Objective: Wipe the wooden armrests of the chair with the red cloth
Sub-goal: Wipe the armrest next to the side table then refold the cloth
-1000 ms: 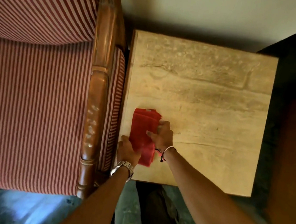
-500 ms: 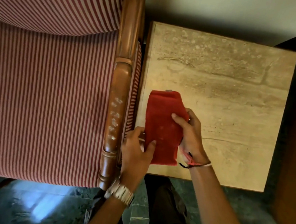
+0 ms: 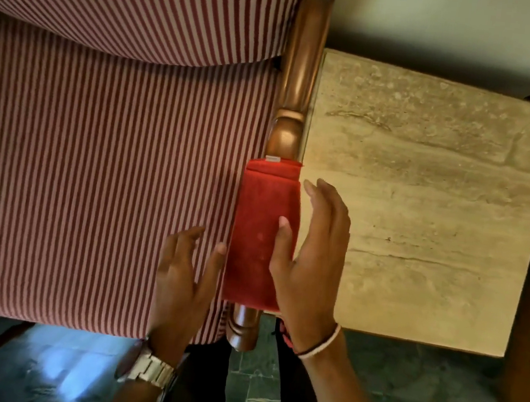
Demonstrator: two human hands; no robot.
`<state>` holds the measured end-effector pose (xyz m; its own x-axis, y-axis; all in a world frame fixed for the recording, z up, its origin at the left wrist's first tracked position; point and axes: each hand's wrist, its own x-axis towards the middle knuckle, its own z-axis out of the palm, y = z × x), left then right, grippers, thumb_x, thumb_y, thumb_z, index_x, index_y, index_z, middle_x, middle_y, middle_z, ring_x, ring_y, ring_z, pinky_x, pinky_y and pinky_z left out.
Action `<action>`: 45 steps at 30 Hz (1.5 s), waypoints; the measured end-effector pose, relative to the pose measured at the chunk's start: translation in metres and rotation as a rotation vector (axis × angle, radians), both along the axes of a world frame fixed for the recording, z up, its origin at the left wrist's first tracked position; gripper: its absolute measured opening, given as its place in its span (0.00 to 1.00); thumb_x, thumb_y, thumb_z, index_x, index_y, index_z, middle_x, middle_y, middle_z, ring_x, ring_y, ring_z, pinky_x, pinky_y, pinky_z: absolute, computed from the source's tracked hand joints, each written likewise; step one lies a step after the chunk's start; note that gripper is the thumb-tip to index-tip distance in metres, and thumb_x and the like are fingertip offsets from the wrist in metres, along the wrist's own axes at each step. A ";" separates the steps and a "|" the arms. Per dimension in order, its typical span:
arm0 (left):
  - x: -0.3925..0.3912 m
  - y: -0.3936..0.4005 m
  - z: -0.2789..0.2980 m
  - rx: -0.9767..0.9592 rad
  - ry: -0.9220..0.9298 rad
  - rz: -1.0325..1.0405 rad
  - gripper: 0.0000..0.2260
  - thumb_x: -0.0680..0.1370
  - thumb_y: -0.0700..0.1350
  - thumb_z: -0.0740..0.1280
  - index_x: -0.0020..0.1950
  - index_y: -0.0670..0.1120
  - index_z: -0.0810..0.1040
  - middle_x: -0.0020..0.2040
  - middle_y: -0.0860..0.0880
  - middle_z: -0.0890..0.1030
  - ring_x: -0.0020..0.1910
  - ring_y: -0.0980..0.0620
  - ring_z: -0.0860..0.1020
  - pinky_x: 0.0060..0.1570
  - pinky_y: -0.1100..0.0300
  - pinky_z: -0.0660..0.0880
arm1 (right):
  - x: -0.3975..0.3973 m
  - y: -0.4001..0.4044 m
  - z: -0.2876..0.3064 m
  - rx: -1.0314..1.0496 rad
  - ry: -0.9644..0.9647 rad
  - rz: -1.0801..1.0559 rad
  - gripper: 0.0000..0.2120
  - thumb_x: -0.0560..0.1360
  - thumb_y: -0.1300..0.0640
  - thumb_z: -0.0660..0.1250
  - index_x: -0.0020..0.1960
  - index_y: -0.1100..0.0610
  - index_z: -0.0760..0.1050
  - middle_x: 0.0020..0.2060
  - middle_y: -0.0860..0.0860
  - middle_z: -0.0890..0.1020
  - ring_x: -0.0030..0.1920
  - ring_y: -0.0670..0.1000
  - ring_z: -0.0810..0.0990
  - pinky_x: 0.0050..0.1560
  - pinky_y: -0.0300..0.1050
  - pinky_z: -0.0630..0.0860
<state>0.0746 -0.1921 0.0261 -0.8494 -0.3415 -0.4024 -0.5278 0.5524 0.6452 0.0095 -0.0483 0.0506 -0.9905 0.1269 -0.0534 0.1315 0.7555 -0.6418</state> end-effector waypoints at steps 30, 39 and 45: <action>-0.057 -0.083 -0.179 -0.703 0.264 -0.682 0.30 0.84 0.56 0.49 0.82 0.42 0.53 0.82 0.39 0.55 0.82 0.42 0.54 0.81 0.44 0.53 | -0.064 -0.045 -0.066 0.322 0.064 0.181 0.31 0.80 0.55 0.61 0.81 0.56 0.56 0.81 0.63 0.51 0.82 0.62 0.48 0.73 0.58 0.72; -0.057 -0.083 -0.181 -0.692 0.287 -0.668 0.30 0.84 0.56 0.49 0.81 0.41 0.55 0.82 0.38 0.57 0.82 0.41 0.56 0.80 0.43 0.56 | 0.065 -0.051 -0.054 0.360 -0.065 0.145 0.34 0.82 0.51 0.62 0.82 0.50 0.49 0.82 0.57 0.45 0.83 0.57 0.45 0.75 0.59 0.68; -0.057 -0.082 -0.182 -0.709 0.302 -0.675 0.30 0.84 0.55 0.50 0.81 0.41 0.54 0.82 0.38 0.56 0.82 0.41 0.55 0.80 0.44 0.54 | -0.103 -0.051 -0.063 0.328 0.082 0.079 0.32 0.80 0.53 0.59 0.81 0.54 0.53 0.81 0.63 0.50 0.81 0.63 0.50 0.64 0.54 0.80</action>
